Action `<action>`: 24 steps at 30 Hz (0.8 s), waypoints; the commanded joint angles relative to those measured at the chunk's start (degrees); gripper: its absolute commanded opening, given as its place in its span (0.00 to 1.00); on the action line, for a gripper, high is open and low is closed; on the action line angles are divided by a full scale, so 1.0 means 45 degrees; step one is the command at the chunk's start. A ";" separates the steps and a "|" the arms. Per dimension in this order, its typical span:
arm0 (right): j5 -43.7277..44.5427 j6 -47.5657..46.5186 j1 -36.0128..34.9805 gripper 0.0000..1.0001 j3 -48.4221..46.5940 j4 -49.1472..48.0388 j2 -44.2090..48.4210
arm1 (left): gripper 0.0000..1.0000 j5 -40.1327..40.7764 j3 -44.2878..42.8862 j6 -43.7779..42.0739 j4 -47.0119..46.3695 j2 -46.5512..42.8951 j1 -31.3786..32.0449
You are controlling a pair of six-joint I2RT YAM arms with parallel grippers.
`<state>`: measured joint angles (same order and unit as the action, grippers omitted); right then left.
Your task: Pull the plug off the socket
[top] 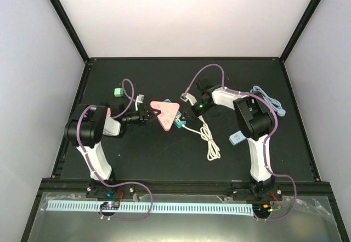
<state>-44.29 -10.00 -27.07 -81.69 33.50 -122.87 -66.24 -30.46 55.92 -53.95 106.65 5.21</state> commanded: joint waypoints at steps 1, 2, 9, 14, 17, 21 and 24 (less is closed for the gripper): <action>0.1718 -0.0025 -0.0167 0.39 0.0312 -0.0183 -0.0928 | 0.01 -0.0699 0.0102 0.0573 -0.1503 -0.0259 -0.0008; 0.1718 -0.0024 -0.0175 0.39 0.0312 -0.0188 -0.0937 | 0.01 -0.0694 0.0132 0.0578 -0.1491 -0.0353 -0.0006; 0.1617 -0.0053 -0.0176 0.39 0.0265 -0.0159 -0.0814 | 0.01 -0.0649 -0.0002 -0.0053 -0.0414 -0.1325 -0.0014; 0.1260 -0.0024 -0.0170 0.40 0.0177 -0.0163 -0.0432 | 0.02 -0.0508 -0.0291 -0.1944 0.2399 -0.2666 -0.0055; 0.1239 -0.0037 -0.0185 0.41 0.0095 -0.0128 -0.0288 | 0.01 -0.0327 -0.0509 -0.3371 0.4185 -0.3544 -0.0069; 0.1211 -0.0173 -0.0176 0.47 0.0033 -0.0044 -0.0084 | 0.01 -0.0181 -0.0900 -0.4761 0.6232 -0.4582 -0.0198; 0.1202 -0.0308 -0.0195 0.54 0.0000 -0.0022 0.0260 | 0.01 -0.0054 -0.1200 -0.5666 0.7514 -0.5284 -0.0358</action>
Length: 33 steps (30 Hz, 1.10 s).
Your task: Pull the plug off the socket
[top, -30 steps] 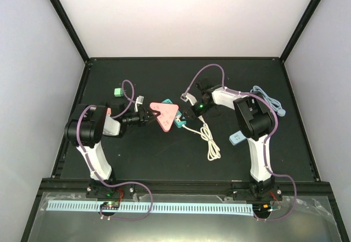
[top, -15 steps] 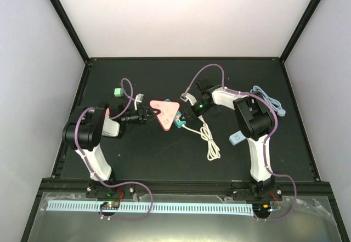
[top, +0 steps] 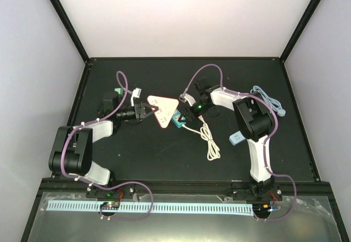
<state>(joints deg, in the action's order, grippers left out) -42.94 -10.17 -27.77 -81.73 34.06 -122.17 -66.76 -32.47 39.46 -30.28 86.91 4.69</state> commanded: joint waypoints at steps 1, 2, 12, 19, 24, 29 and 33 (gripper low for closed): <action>0.0881 -0.0318 -0.0030 0.57 0.0000 -0.0133 0.0248 | 0.02 0.0086 -0.0839 -0.2246 0.2586 -0.1166 -0.0309; 0.0888 -0.0349 -0.0049 0.60 -0.0001 -0.0146 0.0498 | 0.02 0.0107 -0.0942 -0.2490 0.2913 -0.1340 -0.0359; 0.3669 -0.0741 -0.1182 0.76 0.0274 -0.0559 0.2127 | 0.02 0.0029 -0.1732 -0.3881 0.5198 -0.2916 -0.1358; 0.7767 -0.0340 -0.2475 0.91 0.0321 -0.1527 0.2147 | 0.02 0.0671 -0.2413 -0.5162 0.7804 -0.4489 -0.2172; 0.8865 -0.0108 -0.2723 0.93 -0.0208 -0.1651 0.1697 | 0.02 0.0310 -0.2676 -0.5072 0.8409 -0.5046 -0.2985; 0.8473 0.0084 -0.2830 0.92 -0.0898 -0.1193 0.0877 | 0.02 0.0305 -0.2396 -0.4592 0.7928 -0.5383 -0.3120; 0.7911 0.0161 -0.3038 0.91 -0.0894 -0.1166 0.0675 | 0.02 0.0277 -0.2268 -0.4426 0.7772 -0.5392 -0.3174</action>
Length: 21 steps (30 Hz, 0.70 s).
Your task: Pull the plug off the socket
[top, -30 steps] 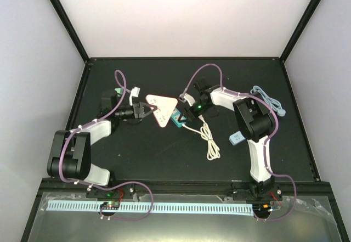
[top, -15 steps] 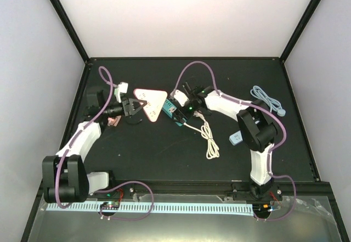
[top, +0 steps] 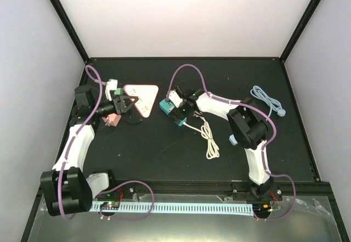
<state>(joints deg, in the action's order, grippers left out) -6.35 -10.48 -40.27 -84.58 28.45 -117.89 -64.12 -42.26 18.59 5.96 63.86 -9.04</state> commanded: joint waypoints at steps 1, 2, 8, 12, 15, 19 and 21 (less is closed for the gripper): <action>-0.0348 0.0238 -0.0293 0.90 -0.0255 0.0111 -0.0311 | 0.02 -0.0304 -0.0083 0.0201 -0.0264 -0.0284 -0.0143; -0.0471 0.0219 -0.0307 0.89 -0.0279 0.0169 -0.0374 | 0.02 -0.0317 -0.0072 0.0214 -0.0278 -0.0284 -0.0155; -0.0435 -0.0659 -0.0296 0.76 -0.0648 0.0699 -0.0881 | 0.01 -0.0288 -0.0059 0.0332 -0.0333 -0.0234 -0.0252; -0.0685 -0.1647 -0.0270 0.63 -0.0989 0.1140 -0.0925 | 0.01 -0.0264 0.0102 0.0397 -0.0493 -0.0297 -0.0315; -0.0698 -0.2628 -0.0199 0.54 -0.1313 0.1491 -0.1067 | 0.01 -0.0244 0.0187 0.0426 -0.0572 -0.0325 -0.0378; -0.0710 -0.3947 0.0127 0.46 -0.2151 0.2254 -0.1451 | 0.02 -0.0280 0.0191 0.0438 -0.0547 -0.0377 -0.0474; -0.0664 -0.4685 0.0306 0.43 -0.2659 0.2581 -0.1625 | 0.02 -0.0285 0.0228 0.0426 -0.0576 -0.0426 -0.0501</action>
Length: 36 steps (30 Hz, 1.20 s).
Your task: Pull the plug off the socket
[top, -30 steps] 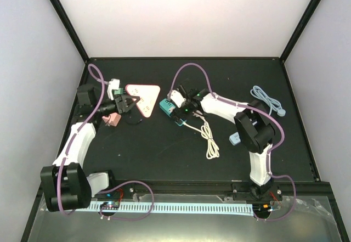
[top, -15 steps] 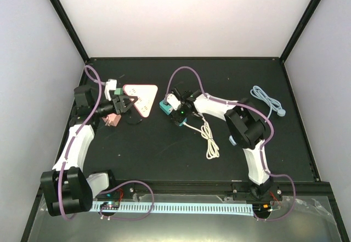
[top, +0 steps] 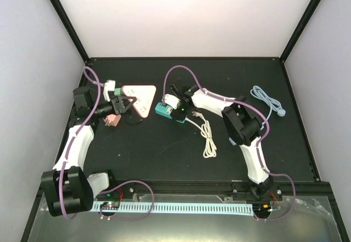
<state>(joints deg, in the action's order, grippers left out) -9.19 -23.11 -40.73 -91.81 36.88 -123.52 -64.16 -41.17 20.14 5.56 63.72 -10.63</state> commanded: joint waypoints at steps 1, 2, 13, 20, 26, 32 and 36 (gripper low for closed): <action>0.0006 -0.2244 0.0503 0.42 -0.1293 0.0875 -0.0454 | 0.01 -0.0274 0.0002 0.0093 -0.0491 -0.0424 -0.0170; 0.0062 -0.2456 0.0600 0.41 -0.1452 0.1033 -0.0543 | 0.02 -0.0273 0.0034 0.0109 -0.0518 -0.0444 -0.0185; 0.1548 -0.6585 0.1845 0.35 -0.3212 0.1528 -0.1481 | 0.02 -0.0273 0.0124 0.0124 -0.0579 -0.0560 -0.0406; 0.2353 -0.9368 0.3152 0.31 -0.3139 0.0865 -0.1560 | 0.01 -0.0215 0.0232 0.0127 -0.0644 -0.0658 -0.0542; 0.3170 -1.1210 0.4294 0.29 -0.3508 0.0282 -0.2030 | 0.01 -0.0155 0.0271 0.0024 -0.0600 -0.0737 -0.0643; 0.3310 -1.1998 0.5515 0.29 -0.4708 0.0647 -0.2731 | 0.02 -0.0117 0.0281 -0.0243 -0.0473 -0.0797 -0.0685; 0.3268 -1.2303 0.6130 0.29 -0.4762 0.0934 -0.2930 | 0.01 -0.0197 0.0281 -0.0365 -0.0479 -0.0728 -0.0684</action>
<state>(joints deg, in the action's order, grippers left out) 2.04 -74.06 -15.99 -112.60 38.89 -135.26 -64.10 -39.46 19.86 5.06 61.82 -13.19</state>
